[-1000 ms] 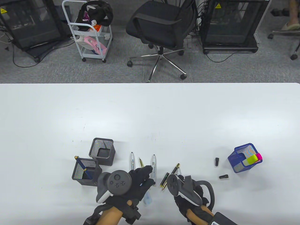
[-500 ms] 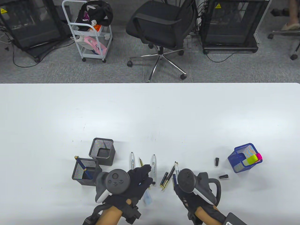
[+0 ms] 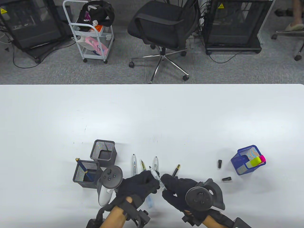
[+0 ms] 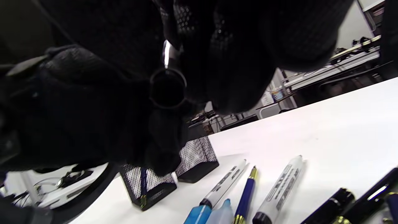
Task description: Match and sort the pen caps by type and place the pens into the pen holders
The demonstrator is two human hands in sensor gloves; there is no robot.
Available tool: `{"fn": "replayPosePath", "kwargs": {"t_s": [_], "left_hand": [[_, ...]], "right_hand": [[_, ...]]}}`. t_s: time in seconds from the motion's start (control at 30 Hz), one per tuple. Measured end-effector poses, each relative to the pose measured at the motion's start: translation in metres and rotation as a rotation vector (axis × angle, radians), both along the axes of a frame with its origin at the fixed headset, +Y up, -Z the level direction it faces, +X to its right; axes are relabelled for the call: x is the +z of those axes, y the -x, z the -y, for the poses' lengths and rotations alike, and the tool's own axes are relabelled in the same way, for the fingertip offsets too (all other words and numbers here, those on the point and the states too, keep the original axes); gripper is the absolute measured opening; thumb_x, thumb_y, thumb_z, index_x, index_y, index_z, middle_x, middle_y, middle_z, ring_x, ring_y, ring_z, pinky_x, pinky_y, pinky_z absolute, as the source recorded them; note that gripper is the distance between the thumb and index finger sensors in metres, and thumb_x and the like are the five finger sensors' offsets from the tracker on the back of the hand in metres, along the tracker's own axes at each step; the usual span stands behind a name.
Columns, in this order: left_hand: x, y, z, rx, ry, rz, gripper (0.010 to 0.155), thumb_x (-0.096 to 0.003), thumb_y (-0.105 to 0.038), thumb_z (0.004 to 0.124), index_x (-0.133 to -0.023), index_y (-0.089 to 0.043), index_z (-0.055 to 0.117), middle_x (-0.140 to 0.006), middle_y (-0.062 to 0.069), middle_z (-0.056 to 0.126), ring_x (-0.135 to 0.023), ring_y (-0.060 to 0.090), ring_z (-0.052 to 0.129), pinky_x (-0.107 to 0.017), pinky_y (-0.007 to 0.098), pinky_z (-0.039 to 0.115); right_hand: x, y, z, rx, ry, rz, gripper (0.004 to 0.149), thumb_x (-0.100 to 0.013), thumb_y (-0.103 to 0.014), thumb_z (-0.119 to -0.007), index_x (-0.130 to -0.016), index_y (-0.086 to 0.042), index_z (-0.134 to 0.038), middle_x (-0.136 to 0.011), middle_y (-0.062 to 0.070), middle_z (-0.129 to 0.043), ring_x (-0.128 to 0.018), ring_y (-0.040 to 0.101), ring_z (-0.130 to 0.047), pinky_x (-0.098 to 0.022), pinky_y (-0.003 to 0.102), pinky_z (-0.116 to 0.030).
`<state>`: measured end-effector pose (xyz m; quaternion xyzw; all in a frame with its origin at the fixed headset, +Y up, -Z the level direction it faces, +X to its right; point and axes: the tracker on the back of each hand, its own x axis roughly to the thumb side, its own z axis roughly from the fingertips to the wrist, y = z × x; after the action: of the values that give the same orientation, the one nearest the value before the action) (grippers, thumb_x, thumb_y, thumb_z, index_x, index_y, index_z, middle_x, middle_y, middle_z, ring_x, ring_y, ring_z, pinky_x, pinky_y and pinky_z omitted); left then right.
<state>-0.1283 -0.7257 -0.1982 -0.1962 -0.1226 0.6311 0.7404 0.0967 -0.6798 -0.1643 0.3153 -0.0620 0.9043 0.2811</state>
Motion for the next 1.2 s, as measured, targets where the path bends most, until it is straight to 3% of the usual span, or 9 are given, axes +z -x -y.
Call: {"fn": "replayPosePath", "kwargs": {"t_s": [0.33,0.47,0.57,0.7,0.83,1.2], "left_hand": [[0.000,-0.001,0.003,0.029,0.015,-0.013,0.052,-0.0468,-0.041,0.086,-0.091,-0.013,0.084,-0.083,0.019,0.098,-0.064,0.039,0.103,-0.051,0.069,0.076],[-0.003,0.007,-0.002,0.022,-0.033,-0.037,0.052,-0.0463,-0.041,0.087,-0.089,-0.012,0.086,-0.079,0.018,0.102,-0.061,0.036,0.107,-0.051,0.067,0.078],[-0.004,0.018,-0.010,0.041,-0.073,-0.071,0.052,-0.0469,-0.039,0.088,-0.089,-0.009,0.086,-0.079,0.019,0.102,-0.060,0.036,0.105,-0.052,0.068,0.076],[-0.004,0.028,-0.024,-0.100,-0.203,-0.106,0.052,-0.0476,-0.038,0.088,-0.091,-0.009,0.084,-0.081,0.020,0.099,-0.062,0.038,0.101,-0.053,0.070,0.073],[0.000,0.026,-0.034,-0.258,-0.317,-0.098,0.054,-0.0479,-0.037,0.087,-0.093,-0.008,0.083,-0.078,0.019,0.099,-0.061,0.038,0.099,-0.054,0.072,0.070],[0.007,0.012,-0.039,-0.476,-0.432,-0.062,0.055,-0.0472,-0.038,0.088,-0.092,-0.006,0.084,-0.073,0.020,0.100,-0.056,0.038,0.098,-0.054,0.075,0.068]], "right_hand": [[0.003,0.003,0.001,0.004,-0.034,0.015,0.062,-0.038,-0.039,-0.094,-0.087,-0.006,-0.073,-0.063,0.013,-0.103,-0.045,0.028,-0.111,-0.035,0.041,-0.094],[0.000,-0.003,-0.002,0.010,-0.042,0.017,0.061,-0.040,-0.044,-0.089,-0.086,-0.007,-0.074,-0.065,0.014,-0.102,-0.048,0.029,-0.111,-0.037,0.043,-0.094],[-0.011,-0.019,-0.002,0.041,-0.048,0.102,0.060,-0.040,-0.044,-0.089,-0.086,-0.007,-0.076,-0.065,0.013,-0.103,-0.047,0.029,-0.111,-0.037,0.043,-0.094],[-0.026,-0.037,0.011,0.268,-0.001,0.239,0.061,-0.038,-0.043,-0.092,-0.086,-0.008,-0.076,-0.066,0.014,-0.102,-0.049,0.031,-0.110,-0.038,0.044,-0.093],[-0.038,-0.044,0.031,0.512,0.108,0.288,0.064,-0.037,-0.045,-0.092,-0.087,-0.008,-0.077,-0.067,0.014,-0.102,-0.049,0.031,-0.110,-0.037,0.043,-0.092],[-0.044,-0.032,0.062,0.674,0.189,0.323,0.063,-0.035,-0.042,-0.095,-0.086,-0.009,-0.078,-0.066,0.014,-0.103,-0.047,0.030,-0.110,-0.033,0.041,-0.092]]}}
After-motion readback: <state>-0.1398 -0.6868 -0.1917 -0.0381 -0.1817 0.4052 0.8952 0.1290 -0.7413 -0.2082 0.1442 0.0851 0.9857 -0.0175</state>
